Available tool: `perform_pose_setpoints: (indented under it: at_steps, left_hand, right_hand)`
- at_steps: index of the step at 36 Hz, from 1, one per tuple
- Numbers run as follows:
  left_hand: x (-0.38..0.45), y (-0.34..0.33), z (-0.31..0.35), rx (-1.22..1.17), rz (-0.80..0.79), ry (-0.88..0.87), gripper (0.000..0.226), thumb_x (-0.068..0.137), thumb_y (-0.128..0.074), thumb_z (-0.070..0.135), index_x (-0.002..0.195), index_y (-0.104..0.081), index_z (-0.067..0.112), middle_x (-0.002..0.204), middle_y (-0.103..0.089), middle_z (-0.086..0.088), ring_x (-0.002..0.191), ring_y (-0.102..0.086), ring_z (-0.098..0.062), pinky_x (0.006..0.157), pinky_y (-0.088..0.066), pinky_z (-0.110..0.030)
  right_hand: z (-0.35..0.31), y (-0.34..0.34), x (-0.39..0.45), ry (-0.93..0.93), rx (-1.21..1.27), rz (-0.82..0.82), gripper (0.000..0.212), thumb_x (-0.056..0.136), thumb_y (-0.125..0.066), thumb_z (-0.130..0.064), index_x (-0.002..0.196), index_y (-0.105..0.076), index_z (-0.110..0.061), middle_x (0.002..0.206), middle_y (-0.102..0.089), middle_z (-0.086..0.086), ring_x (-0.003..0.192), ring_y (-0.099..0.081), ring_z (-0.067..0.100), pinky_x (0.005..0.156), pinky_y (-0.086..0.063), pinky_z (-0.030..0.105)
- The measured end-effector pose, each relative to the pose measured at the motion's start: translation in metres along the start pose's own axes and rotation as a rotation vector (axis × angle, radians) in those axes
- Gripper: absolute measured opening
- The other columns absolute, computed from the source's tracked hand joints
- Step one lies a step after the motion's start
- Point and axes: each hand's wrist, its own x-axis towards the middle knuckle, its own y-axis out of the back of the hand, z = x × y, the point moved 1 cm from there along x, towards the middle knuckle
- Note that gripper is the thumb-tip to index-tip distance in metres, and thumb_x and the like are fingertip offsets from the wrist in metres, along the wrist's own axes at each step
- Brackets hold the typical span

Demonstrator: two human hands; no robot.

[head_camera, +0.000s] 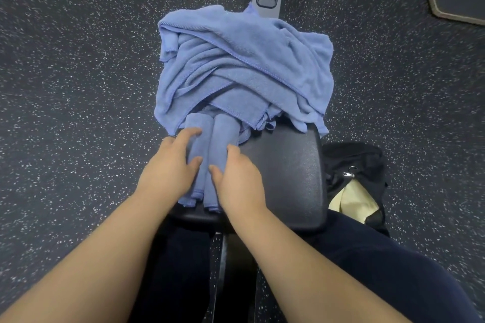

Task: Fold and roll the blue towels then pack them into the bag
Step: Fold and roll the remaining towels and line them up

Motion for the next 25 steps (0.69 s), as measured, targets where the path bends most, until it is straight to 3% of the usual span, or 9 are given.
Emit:
perform_pose_setpoints:
  at_steps: [3, 6, 8, 10, 14, 16, 19, 23, 25]
  left_hand:
    - [-0.001, -0.003, 0.000, -0.001, 0.006, -0.009, 0.048, 0.095, -0.054, 0.027, 0.138, -0.035, 0.038, 0.105, -0.038, -0.001, 0.084, -0.051, -0.028, 0.086, -0.046, -0.044]
    - [-0.002, -0.009, 0.003, -0.058, -0.003, -0.042, 0.049, 0.099, -0.047, 0.024, 0.144, -0.031, 0.032, 0.123, -0.041, -0.010, 0.104, -0.053, -0.033, 0.091, -0.040, -0.038]
    - [-0.003, -0.015, 0.003, -0.108, -0.036, -0.085, 0.053, 0.100, -0.043, 0.020, 0.150, -0.025, 0.027, 0.145, -0.031, -0.016, 0.130, -0.039, -0.031, 0.103, -0.030, -0.034]
    - [-0.003, -0.019, 0.003, -0.115, -0.071, -0.125, 0.058, 0.101, -0.040, 0.015, 0.153, -0.017, 0.024, 0.157, -0.011, -0.018, 0.146, -0.014, -0.026, 0.111, -0.017, -0.027]
    - [0.000, -0.023, 0.003, -0.136, -0.076, -0.150, 0.059, 0.101, -0.037, 0.011, 0.154, -0.013, 0.026, 0.159, 0.009, -0.021, 0.149, 0.004, -0.026, 0.104, -0.007, -0.018]
    - [0.002, -0.024, 0.005, -0.177, -0.049, -0.160, 0.058, 0.102, -0.038, 0.012, 0.153, -0.017, 0.028, 0.159, 0.011, -0.021, 0.149, 0.007, -0.026, 0.110, -0.003, -0.021]
    - [0.003, -0.031, 0.006, -0.176, 0.003, -0.206, 0.057, 0.100, -0.046, 0.021, 0.150, -0.024, 0.035, 0.160, 0.013, -0.015, 0.148, 0.013, -0.029, 0.120, 0.002, -0.038]
    - [0.003, -0.037, 0.004, -0.089, 0.014, -0.247, 0.055, 0.099, -0.048, 0.035, 0.145, -0.018, 0.041, 0.160, 0.015, -0.007, 0.147, 0.014, -0.034, 0.116, 0.006, -0.034]
    - [0.003, -0.038, 0.003, -0.070, 0.022, -0.257, 0.053, 0.098, -0.044, 0.044, 0.145, -0.019, 0.041, 0.160, 0.014, -0.009, 0.146, 0.013, -0.036, 0.115, 0.007, -0.032]
  right_hand:
    - [0.007, -0.003, -0.002, 0.046, 0.019, -0.011, 0.058, 0.098, -0.048, -0.037, 0.147, -0.027, -0.012, 0.127, -0.052, 0.014, 0.117, -0.049, 0.028, 0.097, -0.039, 0.035]
    - [0.013, -0.005, -0.003, 0.086, 0.038, -0.017, 0.060, 0.100, -0.043, -0.038, 0.150, -0.022, -0.014, 0.129, -0.048, 0.013, 0.118, -0.046, 0.027, 0.099, -0.036, 0.034]
    - [0.017, -0.004, -0.004, 0.098, 0.050, -0.016, 0.059, 0.101, -0.041, -0.038, 0.151, -0.020, -0.015, 0.129, -0.046, 0.013, 0.118, -0.046, 0.026, 0.099, -0.036, 0.034]
    - [0.019, -0.004, -0.005, 0.110, 0.077, -0.013, 0.059, 0.101, -0.041, -0.037, 0.152, -0.020, -0.016, 0.129, -0.045, 0.013, 0.117, -0.046, 0.026, 0.098, -0.037, 0.034]
    - [0.022, -0.006, -0.006, 0.135, 0.085, -0.015, 0.059, 0.101, -0.042, -0.035, 0.152, -0.018, -0.017, 0.129, -0.043, 0.012, 0.114, -0.047, 0.025, 0.097, -0.038, 0.033]
    - [0.022, -0.005, -0.005, 0.140, 0.078, -0.016, 0.059, 0.101, -0.041, -0.035, 0.152, -0.018, -0.017, 0.129, -0.043, 0.011, 0.114, -0.047, 0.024, 0.097, -0.038, 0.032]
    - [0.024, -0.004, -0.006, 0.153, 0.082, -0.030, 0.058, 0.102, -0.039, -0.034, 0.153, -0.017, -0.018, 0.130, -0.042, 0.011, 0.116, -0.047, 0.024, 0.098, -0.039, 0.034]
    - [0.033, 0.002, -0.004, 0.194, 0.119, -0.021, 0.050, 0.102, -0.037, -0.022, 0.151, -0.026, -0.021, 0.127, -0.045, 0.008, 0.116, -0.047, 0.023, 0.100, -0.038, 0.036]
    - [0.039, 0.009, -0.001, 0.217, 0.118, 0.088, 0.052, 0.097, -0.045, -0.012, 0.146, -0.037, -0.022, 0.135, -0.042, 0.007, 0.121, -0.043, 0.023, 0.103, -0.038, 0.038]
